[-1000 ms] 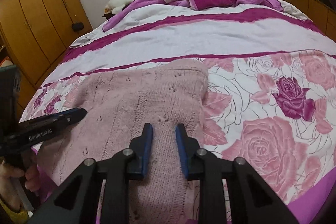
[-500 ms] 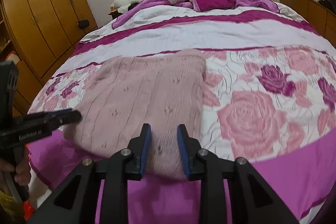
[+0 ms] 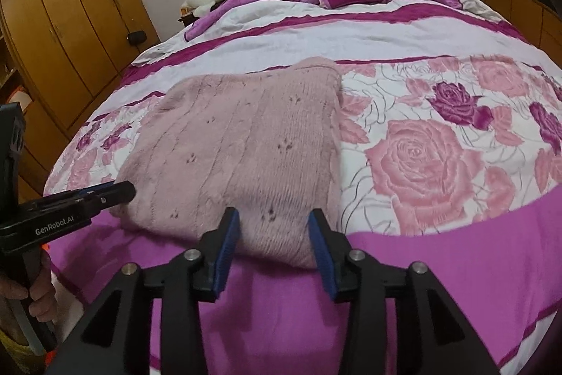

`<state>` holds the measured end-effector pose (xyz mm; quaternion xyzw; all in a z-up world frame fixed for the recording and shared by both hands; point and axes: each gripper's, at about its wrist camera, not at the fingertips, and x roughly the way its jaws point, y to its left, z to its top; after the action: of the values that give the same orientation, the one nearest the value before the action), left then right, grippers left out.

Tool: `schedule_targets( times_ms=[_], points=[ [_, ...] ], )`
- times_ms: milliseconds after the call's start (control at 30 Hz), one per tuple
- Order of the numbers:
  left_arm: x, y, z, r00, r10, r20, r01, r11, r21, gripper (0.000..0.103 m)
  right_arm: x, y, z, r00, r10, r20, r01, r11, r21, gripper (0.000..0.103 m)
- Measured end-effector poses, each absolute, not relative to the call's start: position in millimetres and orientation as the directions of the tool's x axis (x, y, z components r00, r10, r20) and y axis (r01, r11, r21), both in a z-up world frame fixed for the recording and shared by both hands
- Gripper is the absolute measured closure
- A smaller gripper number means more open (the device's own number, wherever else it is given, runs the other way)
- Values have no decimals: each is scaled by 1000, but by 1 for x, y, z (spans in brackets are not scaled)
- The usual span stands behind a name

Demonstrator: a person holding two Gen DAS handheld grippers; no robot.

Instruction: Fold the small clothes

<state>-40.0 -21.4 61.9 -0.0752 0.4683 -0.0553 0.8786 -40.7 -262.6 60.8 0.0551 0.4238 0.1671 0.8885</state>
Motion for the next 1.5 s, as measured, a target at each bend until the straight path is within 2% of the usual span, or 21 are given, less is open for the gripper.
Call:
schedule_targets(
  times_ms=[133, 267, 433, 733, 1500],
  points=[
    [-53, -23, 67, 556, -152, -817, 12, 985, -174, 96, -57, -259, 65, 595, 345, -726, -261, 937, 232, 38],
    [-62, -27, 62, 530, -127, -838, -7, 988, -154, 87, -68, -255, 63, 605, 317, -730, -247, 947, 206, 20],
    [-68, -33, 47, 515, -83, -853, -17, 994, -107, 72, -72, -255, 50, 593, 297, -748, -225, 954, 200, 14],
    [-67, -38, 26, 503, -20, -864, -51, 997, -52, 71, -73, -256, 34, 594, 278, -755, -202, 960, 194, 12],
    [-64, -37, 20, 507, -19, -862, -62, 996, -59, 70, -70, -258, 24, 595, 282, -753, -189, 959, 209, 10]
  ],
)
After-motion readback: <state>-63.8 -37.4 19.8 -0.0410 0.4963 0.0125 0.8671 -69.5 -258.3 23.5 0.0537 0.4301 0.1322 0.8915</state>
